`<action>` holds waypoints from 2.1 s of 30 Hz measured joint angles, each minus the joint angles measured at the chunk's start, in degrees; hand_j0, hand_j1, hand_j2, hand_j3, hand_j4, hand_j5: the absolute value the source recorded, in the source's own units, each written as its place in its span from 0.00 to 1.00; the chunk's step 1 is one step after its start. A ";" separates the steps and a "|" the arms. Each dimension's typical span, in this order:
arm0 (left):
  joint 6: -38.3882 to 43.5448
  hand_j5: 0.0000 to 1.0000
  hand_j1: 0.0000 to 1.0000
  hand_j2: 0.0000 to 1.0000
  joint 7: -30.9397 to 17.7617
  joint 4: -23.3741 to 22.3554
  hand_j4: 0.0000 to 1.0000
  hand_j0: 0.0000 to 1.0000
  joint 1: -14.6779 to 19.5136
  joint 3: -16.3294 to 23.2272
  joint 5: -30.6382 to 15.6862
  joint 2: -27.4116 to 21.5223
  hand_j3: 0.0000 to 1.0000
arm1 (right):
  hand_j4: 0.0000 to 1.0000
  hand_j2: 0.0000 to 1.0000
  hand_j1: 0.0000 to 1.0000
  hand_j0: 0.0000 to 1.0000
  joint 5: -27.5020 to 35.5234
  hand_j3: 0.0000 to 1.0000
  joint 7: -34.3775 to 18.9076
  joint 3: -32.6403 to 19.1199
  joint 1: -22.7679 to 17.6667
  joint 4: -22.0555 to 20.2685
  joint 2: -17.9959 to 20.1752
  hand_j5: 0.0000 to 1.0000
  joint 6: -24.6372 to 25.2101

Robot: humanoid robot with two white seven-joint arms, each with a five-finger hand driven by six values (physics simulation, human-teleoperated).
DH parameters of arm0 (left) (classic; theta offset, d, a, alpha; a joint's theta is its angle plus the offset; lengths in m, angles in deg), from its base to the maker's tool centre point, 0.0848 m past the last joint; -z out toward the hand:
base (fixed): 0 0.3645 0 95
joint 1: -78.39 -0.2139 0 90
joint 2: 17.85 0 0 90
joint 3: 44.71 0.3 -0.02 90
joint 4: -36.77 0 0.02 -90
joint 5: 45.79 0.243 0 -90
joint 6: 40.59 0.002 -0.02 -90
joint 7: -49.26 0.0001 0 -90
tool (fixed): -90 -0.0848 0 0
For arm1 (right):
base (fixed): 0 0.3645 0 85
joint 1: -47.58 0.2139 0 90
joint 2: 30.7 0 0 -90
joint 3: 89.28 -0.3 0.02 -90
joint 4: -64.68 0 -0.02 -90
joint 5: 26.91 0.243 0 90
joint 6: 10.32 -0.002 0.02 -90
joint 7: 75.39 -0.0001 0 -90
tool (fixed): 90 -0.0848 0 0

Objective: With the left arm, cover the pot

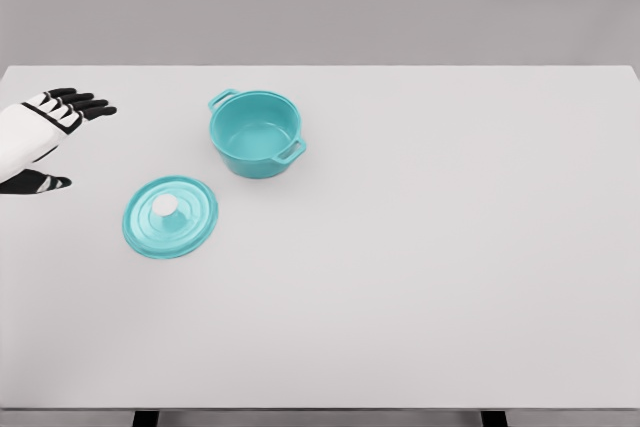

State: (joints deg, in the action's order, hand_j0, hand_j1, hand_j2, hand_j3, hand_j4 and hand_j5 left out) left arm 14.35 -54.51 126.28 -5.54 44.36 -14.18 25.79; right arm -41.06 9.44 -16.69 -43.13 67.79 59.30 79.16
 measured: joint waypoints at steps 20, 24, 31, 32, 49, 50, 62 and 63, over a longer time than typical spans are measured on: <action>-0.07 0.79 0.79 0.79 -20.68 6.73 0.79 0.79 0.97 12.76 -21.82 -21.13 0.79 | 1.00 1.00 1.00 1.00 0.00 1.00 0.00 0.00 0.00 0.03 0.00 1.00 0.00; -0.07 0.79 0.79 0.79 -21.10 8.52 0.79 0.79 1.41 13.48 -21.48 -19.95 0.79 | 1.00 1.00 1.00 1.00 0.00 1.00 0.00 0.00 0.00 0.01 0.00 1.00 0.00; -0.07 0.79 0.79 0.79 -21.23 9.20 0.79 0.79 3.25 13.74 -18.67 -15.79 0.79 | 1.00 1.00 1.00 1.00 0.00 1.00 0.00 0.00 0.00 0.01 0.00 1.00 0.00; -0.06 0.80 0.80 0.80 -21.23 9.22 0.80 0.80 3.87 13.74 -18.16 -15.44 0.80 | 1.00 1.00 1.00 1.00 0.00 1.00 0.00 0.00 0.00 0.00 0.00 1.00 0.00; -0.07 0.80 0.80 0.80 -21.25 7.34 0.80 0.80 10.90 18.24 -11.29 -5.80 0.80 | 1.00 1.00 1.00 1.00 0.00 1.00 0.00 0.00 0.00 0.02 0.00 1.00 0.00; -0.07 0.80 0.80 0.80 -21.25 6.96 0.80 0.80 11.25 18.88 -11.22 -5.60 0.80 | 1.00 1.00 1.00 1.00 0.00 1.00 0.00 0.00 0.00 0.03 0.00 1.00 0.00; -0.08 0.79 0.79 0.79 -21.25 2.21 0.79 0.79 14.24 23.34 -10.64 -2.56 0.79 | 1.00 1.00 1.00 1.00 0.00 1.00 0.00 0.00 0.00 0.00 0.00 1.00 0.00; -0.08 0.79 0.79 0.79 -21.25 1.91 0.79 0.79 14.41 23.40 -10.50 -2.26 0.79 | 1.00 1.00 1.00 1.00 0.00 1.00 0.00 0.00 0.00 0.01 0.00 1.00 0.00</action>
State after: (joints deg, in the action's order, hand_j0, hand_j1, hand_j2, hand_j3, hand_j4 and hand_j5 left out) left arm 14.27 -75.76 128.19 8.87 67.76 -24.69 23.53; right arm -41.06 9.44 -16.69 -43.13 67.80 59.30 79.16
